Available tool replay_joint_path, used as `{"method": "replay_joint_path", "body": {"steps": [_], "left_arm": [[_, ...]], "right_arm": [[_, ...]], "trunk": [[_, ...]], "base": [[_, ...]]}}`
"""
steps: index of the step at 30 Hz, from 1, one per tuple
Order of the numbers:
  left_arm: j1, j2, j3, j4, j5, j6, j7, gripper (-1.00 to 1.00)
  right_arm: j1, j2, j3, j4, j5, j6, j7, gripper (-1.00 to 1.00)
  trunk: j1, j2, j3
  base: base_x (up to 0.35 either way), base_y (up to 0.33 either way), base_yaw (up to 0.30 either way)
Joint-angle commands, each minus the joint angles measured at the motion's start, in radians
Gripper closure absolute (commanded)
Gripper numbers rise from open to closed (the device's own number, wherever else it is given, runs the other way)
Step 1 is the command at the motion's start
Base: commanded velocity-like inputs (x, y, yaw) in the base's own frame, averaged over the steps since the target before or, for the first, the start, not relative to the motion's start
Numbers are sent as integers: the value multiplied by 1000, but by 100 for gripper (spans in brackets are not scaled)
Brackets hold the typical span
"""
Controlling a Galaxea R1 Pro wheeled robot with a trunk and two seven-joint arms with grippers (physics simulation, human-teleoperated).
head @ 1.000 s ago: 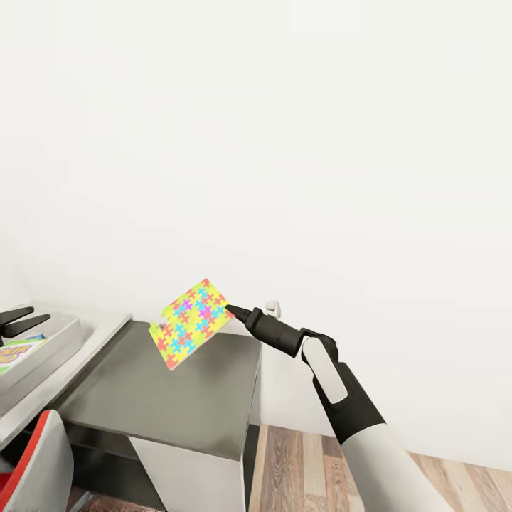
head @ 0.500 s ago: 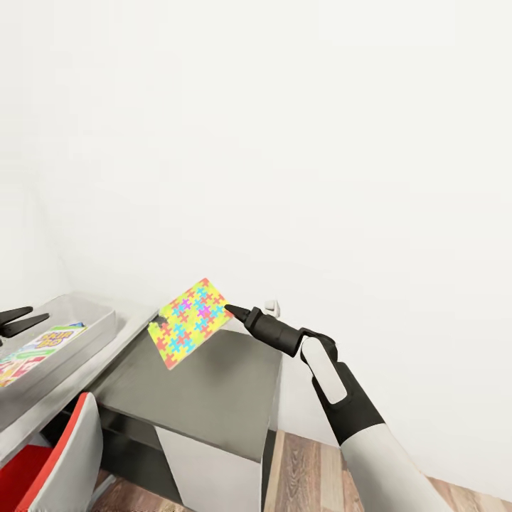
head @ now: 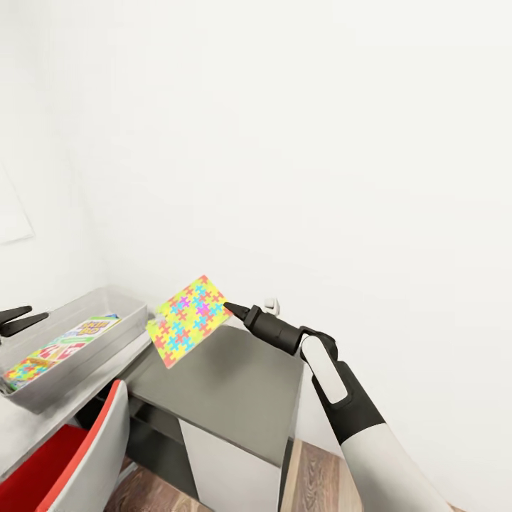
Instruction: Put all the toys in the child's room - the three board games (two on the bed and one on the table), the two jigsaw puzzles on the table, and the tennis ball on the table - inside the toy box on the table in the child's room.
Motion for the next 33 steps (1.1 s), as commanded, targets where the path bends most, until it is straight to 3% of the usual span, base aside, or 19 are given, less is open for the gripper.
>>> {"method": "replay_joint_path", "body": {"steps": [1,5,11,33], "left_arm": [[-1,0,0,-12,-2,11,-5,-100],[-1,6,-1,-65,-2,11,-5,-100],[-1,28,-3,-75,-1,11,-5,-100],[-1,30,-3,-75,-1,11,-5,-100]], "right_arm": [[-1,0,-1,-1,-3,5,1,100],[-1,0,0,-3,-2,6,3,100],[-1,0,1,-27,5,6,5,100],[-1,0,2,-30,7,6,8,100]], "trunk": [[0,-1,0],[0,-1,4],[0,-1,11],[0,-1,36]], "base": [[0,0,234],[0,0,234],[0,0,233],[0,0,233]]}}
